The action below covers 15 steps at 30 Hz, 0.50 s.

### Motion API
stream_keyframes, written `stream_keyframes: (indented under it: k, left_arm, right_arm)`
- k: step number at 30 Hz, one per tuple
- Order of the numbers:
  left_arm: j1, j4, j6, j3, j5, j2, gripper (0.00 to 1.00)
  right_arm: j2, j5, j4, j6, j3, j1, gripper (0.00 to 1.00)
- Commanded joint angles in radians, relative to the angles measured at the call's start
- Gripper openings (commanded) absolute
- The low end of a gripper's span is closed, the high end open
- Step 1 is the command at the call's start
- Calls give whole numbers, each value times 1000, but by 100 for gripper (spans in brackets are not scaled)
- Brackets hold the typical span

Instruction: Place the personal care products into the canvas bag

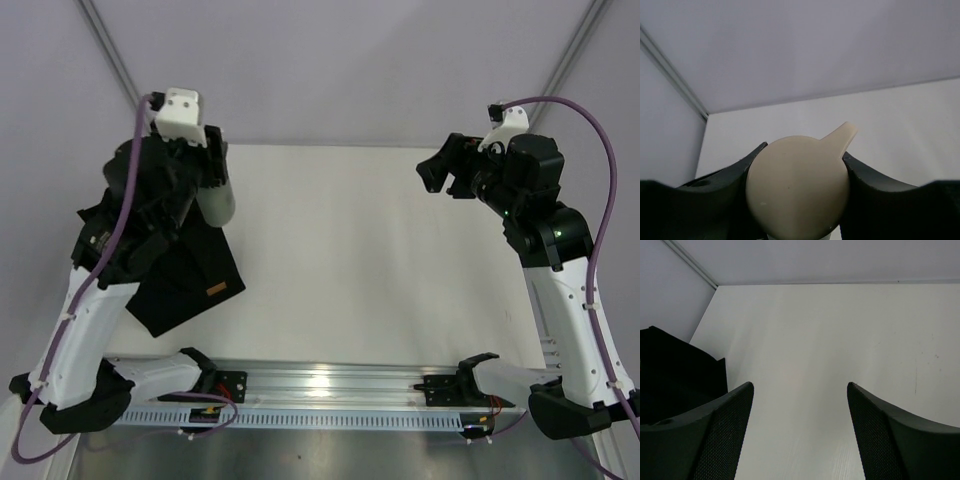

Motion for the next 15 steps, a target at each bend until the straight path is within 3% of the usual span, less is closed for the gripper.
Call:
stream_keyframes:
  k: [1,5,10,15]
  left_arm:
    - [63,93,92,174,-14,28,0]
    - [147,99,151,260,-28,61,0]
    - [301,179,183,148,-28,36,0]
    - [469,165,76,87,7,34,0]
  right_arm:
    - [9,-19,32,20,33,-3,79]
    - [14,-21,35,26,36,-4,79]
    - [20,-37,29,34,39,-3,79]
    - [23,-45,23,44,36,-3,79]
